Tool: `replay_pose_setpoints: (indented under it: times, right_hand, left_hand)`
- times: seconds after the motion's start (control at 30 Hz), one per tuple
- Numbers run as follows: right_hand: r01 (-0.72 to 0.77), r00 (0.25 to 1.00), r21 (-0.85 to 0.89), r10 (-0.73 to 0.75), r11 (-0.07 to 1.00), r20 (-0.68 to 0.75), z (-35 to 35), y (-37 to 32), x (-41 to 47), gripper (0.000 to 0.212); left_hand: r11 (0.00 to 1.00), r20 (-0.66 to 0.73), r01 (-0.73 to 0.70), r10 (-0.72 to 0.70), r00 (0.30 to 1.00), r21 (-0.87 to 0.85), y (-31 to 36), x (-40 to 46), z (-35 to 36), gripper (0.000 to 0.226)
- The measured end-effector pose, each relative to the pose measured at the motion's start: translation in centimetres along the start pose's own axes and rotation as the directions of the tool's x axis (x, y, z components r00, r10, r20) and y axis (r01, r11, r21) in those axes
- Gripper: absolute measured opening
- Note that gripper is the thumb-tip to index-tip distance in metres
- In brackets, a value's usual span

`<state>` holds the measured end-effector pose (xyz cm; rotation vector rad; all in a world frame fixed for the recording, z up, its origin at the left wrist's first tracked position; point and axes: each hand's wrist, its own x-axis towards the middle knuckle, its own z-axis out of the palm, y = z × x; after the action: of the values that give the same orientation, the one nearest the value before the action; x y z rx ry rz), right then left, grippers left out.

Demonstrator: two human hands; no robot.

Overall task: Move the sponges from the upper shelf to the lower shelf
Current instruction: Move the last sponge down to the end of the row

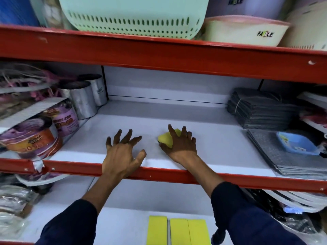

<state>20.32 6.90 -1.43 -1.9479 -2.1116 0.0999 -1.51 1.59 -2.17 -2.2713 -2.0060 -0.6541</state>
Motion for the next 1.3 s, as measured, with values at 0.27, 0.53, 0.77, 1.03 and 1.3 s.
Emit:
replay_pose_setpoints:
  times: [0.27, 0.53, 0.77, 1.03, 1.3]
  right_hand:
    - [0.203, 0.947, -0.020, -0.202, 0.979, -0.249, -2.1, 1.9, -2.9, 0.089]
    - [0.396, 0.845, -0.112, -0.409, 0.911, -0.344, -6.3, 7.1, -10.3, 0.093]
    - [0.532, 0.797, -0.123, -0.545, 0.838, -0.261, -6.4, 12.7, -15.7, 0.089]
    - [0.641, 0.767, -0.073, -0.639, 0.764, 0.055, 2.1, 19.4, -21.7, 0.086]
    - [0.327, 0.901, -0.033, -0.301, 0.944, 0.313, 12.3, 23.9, -22.6, 0.096]
  left_hand:
    - [1.000, -0.029, 0.014, -0.014, 0.999, -0.016, 0.0, 0.0, 0.2, 0.070]
    - [0.996, -0.036, -0.052, 0.055, 0.998, 0.079, 0.6, -0.5, -0.2, 0.068]
    - [0.968, -0.082, -0.212, 0.224, 0.971, 0.134, 4.4, -3.0, 1.2, 0.062]
    - [0.958, -0.147, -0.265, 0.279, 0.949, 0.108, 9.1, -5.6, 3.9, 0.058]
    - [0.958, -0.176, -0.262, 0.279, 0.944, 0.116, 11.6, -8.5, 5.8, 0.073]
